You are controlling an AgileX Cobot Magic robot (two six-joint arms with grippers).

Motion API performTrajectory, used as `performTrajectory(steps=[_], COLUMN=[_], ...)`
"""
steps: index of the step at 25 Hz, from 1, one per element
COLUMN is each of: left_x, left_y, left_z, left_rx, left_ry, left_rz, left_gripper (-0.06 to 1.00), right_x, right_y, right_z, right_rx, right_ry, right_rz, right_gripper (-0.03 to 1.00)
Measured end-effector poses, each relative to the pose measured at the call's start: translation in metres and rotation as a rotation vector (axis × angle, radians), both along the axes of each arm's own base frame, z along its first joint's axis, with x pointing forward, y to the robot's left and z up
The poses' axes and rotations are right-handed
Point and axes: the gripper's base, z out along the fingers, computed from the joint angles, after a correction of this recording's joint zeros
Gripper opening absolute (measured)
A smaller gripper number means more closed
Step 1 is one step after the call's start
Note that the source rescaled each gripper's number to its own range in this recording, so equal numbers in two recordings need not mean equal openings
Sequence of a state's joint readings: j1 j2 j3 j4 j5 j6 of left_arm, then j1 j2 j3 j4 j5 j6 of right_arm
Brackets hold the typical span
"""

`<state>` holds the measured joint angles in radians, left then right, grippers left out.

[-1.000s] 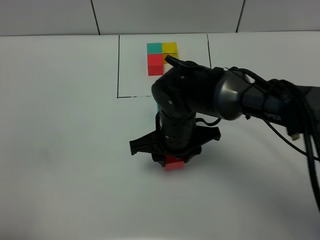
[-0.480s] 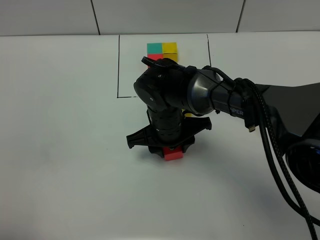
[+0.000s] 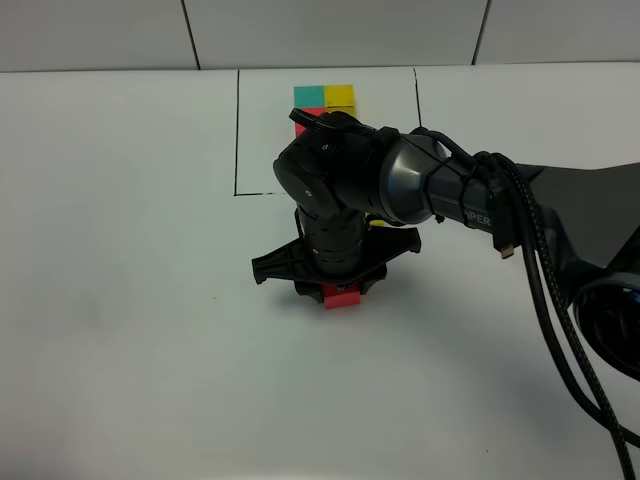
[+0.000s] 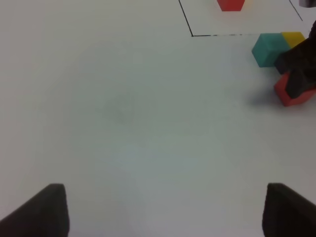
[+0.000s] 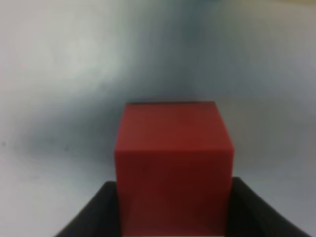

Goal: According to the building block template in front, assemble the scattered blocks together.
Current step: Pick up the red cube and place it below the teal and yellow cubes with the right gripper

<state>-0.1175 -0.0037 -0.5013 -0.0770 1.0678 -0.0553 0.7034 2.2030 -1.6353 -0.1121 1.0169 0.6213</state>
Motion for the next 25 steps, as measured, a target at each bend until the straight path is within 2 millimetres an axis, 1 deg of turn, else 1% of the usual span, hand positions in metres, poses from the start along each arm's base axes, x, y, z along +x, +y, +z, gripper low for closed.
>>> performTrajectory(steps=[7, 14, 25], left_x=[0.000, 0.000, 0.000], left_y=[0.000, 0.000, 0.000], left_z=[0.000, 0.000, 0.000], left_rx=[0.000, 0.000, 0.002], left_ry=[0.000, 0.000, 0.000], left_rz=[0.000, 0.000, -0.001], left_gripper=[0.74, 0.74, 0.74], right_x=[0.003, 0.005, 0.011], right_y=[0.003, 0.006, 0.001], right_z=[-0.001, -0.006, -0.010], right_rx=[0.029, 0.043, 0.058], right_ry=[-0.027, -0.031, -0.025], right_rz=[-0.005, -0.007, -0.033], right_gripper=[0.02, 0.02, 0.02])
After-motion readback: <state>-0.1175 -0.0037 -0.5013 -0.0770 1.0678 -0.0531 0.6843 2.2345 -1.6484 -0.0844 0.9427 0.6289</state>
